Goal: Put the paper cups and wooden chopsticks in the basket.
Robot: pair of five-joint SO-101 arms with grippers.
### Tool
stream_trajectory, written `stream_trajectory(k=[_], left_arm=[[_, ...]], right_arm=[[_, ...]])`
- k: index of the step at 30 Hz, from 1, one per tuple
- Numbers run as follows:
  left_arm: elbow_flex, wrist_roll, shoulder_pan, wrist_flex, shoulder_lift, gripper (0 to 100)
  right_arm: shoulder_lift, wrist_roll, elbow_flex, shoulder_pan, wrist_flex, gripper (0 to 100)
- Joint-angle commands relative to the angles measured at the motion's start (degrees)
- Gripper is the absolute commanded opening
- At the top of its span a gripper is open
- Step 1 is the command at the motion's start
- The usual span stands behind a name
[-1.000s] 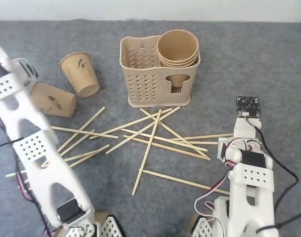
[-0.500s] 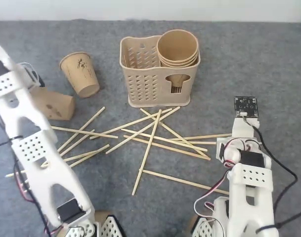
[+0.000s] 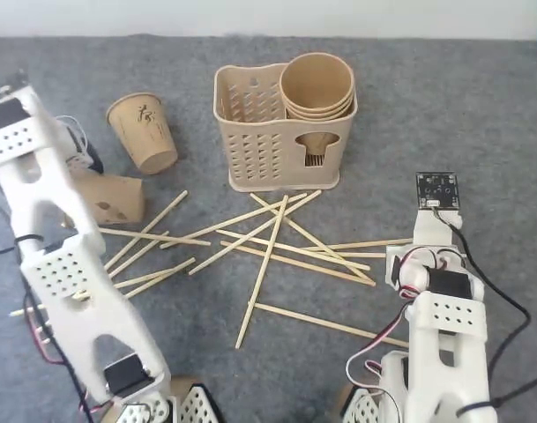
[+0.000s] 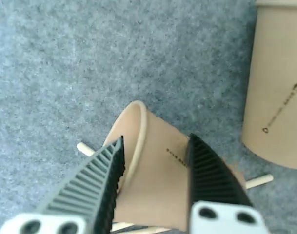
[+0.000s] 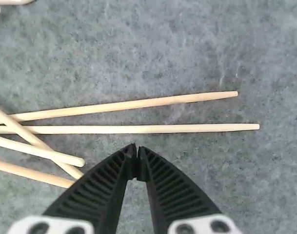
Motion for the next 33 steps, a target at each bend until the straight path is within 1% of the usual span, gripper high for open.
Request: stream_trajectory(k=[1, 2, 7, 16, 19, 22, 27, 31, 33], left_arm=[[-0.48, -0.26, 0.26, 1.93, -4.40, 5], [-0.57, -0.26, 0.44, 1.93, -4.48, 1], [2.77, -0.26, 0.79, 2.02, -9.41, 1], [10.59, -0.44, 0.88, 1.93, -27.87, 1], [10.86, -0.53, 2.64, 1.85, -33.93, 1], [10.86, -1.41, 5.54, 1.85, -39.91, 1], [10.95, -7.65, 12.48, 1.85, -51.08, 1], [10.59, -12.66, 19.34, 1.49, -58.81, 1], [10.68, -13.98, 23.21, -0.79, -61.63, 1]], right_arm=[[-2.24, 0.79, -0.18, -0.40, -1.10, 0.8], [-2.24, 0.79, -0.18, -0.40, -1.10, 0.8], [-2.24, 0.79, -0.18, -0.31, -1.10, 0.8], [-2.24, 0.79, -0.18, -0.31, -1.10, 0.8], [-2.24, 0.79, -0.18, 0.13, -1.10, 0.8], [-2.24, 0.79, -0.35, 1.19, -1.10, 0.8], [-2.24, 0.79, -0.44, 1.45, -1.10, 0.8], [-2.24, 0.79, -0.44, 1.45, -1.10, 0.8], [-2.24, 0.79, -0.44, 1.45, -1.10, 0.8]])
